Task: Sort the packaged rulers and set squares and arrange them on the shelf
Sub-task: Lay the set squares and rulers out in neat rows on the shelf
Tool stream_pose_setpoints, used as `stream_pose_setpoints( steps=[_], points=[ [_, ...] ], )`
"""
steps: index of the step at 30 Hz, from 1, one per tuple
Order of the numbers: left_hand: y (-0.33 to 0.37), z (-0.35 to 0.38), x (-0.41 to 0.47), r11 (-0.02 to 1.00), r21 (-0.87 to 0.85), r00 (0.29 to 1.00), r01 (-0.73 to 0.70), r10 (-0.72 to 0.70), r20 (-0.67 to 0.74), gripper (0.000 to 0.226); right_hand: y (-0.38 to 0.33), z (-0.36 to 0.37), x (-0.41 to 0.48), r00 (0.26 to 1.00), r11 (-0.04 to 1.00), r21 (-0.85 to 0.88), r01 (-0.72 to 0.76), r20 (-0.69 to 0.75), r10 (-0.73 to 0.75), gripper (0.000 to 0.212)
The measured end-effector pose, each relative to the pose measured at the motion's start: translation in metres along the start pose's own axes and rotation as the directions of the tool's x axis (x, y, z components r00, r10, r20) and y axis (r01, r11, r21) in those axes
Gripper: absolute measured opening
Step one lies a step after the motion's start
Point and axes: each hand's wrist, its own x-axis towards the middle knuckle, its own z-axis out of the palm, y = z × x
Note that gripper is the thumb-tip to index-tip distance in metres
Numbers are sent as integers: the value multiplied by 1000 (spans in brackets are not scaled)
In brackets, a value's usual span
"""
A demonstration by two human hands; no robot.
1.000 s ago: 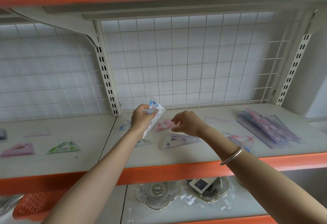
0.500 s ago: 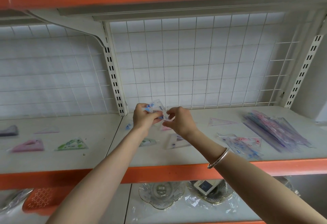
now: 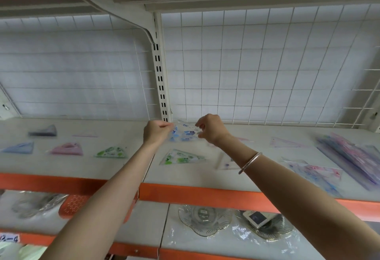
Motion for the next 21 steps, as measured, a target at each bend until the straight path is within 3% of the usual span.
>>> stream_pose_setpoints(
  steps=[4, 10, 21],
  points=[
    [-11, -8, 14, 973, 227, 990, 30, -60, 129, 29, -8, 21, 23, 997, 999, -21, -45, 60, 46, 37],
    [-28, -10, 36, 919, 362, 939, 156, -252, 234, 51, -8, 44, 51, 982, 988, -100, -117, 137, 130, 28],
    [-31, -1, 38, 853, 517, 949, 74, -220, 227, 46, 1, 49, 59, 953, 972, -125, -200, 204, 222, 28]
  ],
)
